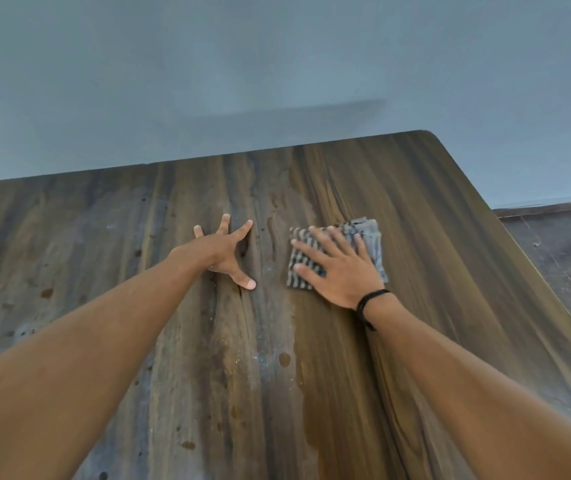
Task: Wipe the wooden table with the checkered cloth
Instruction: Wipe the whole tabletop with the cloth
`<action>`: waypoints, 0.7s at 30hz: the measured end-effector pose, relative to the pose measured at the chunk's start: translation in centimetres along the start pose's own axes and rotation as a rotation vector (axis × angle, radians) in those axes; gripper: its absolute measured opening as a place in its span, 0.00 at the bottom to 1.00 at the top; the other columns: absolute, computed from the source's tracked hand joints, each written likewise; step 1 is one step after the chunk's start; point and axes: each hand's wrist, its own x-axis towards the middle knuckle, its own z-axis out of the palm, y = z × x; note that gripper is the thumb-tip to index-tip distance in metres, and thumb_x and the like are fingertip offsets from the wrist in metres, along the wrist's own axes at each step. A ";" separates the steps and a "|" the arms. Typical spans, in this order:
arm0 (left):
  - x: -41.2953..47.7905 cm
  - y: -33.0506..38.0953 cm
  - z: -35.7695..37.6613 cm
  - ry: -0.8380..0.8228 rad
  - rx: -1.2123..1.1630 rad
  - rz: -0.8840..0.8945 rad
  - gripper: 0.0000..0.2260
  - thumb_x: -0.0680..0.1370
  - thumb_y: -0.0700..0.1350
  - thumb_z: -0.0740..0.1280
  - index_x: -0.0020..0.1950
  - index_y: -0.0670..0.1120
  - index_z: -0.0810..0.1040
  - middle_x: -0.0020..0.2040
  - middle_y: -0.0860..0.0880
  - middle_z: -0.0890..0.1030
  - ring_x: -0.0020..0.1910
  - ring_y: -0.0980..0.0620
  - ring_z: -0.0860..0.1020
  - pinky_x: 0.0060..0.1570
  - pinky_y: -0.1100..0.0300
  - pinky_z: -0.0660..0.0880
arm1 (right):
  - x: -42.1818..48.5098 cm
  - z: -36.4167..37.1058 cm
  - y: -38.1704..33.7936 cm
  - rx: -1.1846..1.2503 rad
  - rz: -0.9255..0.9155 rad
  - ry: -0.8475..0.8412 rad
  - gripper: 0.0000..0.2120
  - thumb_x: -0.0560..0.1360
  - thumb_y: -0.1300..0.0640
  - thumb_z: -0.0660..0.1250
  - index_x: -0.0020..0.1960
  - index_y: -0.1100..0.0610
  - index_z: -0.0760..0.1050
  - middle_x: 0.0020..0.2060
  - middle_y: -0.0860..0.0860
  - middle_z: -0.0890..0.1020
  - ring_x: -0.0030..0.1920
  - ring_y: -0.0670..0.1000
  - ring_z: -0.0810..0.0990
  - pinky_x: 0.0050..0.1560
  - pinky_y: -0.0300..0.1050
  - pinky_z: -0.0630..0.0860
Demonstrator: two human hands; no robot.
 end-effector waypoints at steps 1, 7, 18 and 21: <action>0.2 -0.3 -0.2 0.002 -0.002 0.002 0.63 0.59 0.65 0.79 0.75 0.66 0.31 0.77 0.53 0.27 0.73 0.29 0.31 0.72 0.31 0.47 | 1.2 -0.6 0.3 0.034 0.074 0.016 0.28 0.80 0.28 0.43 0.79 0.29 0.47 0.82 0.40 0.47 0.82 0.50 0.41 0.77 0.62 0.33; 1.4 -1.0 -0.6 0.021 0.056 0.063 0.64 0.57 0.69 0.77 0.75 0.66 0.30 0.76 0.50 0.27 0.73 0.29 0.32 0.72 0.33 0.40 | 1.6 0.2 0.0 -0.046 -0.075 0.001 0.29 0.78 0.27 0.39 0.78 0.28 0.44 0.82 0.38 0.46 0.82 0.50 0.41 0.78 0.63 0.35; 1.1 -1.3 -0.4 -0.032 0.037 0.075 0.62 0.61 0.68 0.76 0.72 0.66 0.27 0.73 0.54 0.22 0.70 0.27 0.28 0.70 0.27 0.49 | 7.3 -1.6 0.1 0.028 0.178 0.043 0.29 0.80 0.28 0.43 0.79 0.29 0.45 0.82 0.41 0.46 0.82 0.51 0.42 0.77 0.62 0.35; 1.2 -0.9 -0.5 -0.060 0.057 0.060 0.63 0.61 0.68 0.76 0.71 0.66 0.25 0.72 0.53 0.20 0.70 0.27 0.27 0.70 0.27 0.48 | 8.1 -0.7 -2.2 -0.007 0.165 0.020 0.29 0.80 0.29 0.43 0.80 0.31 0.44 0.83 0.42 0.44 0.82 0.53 0.39 0.75 0.63 0.31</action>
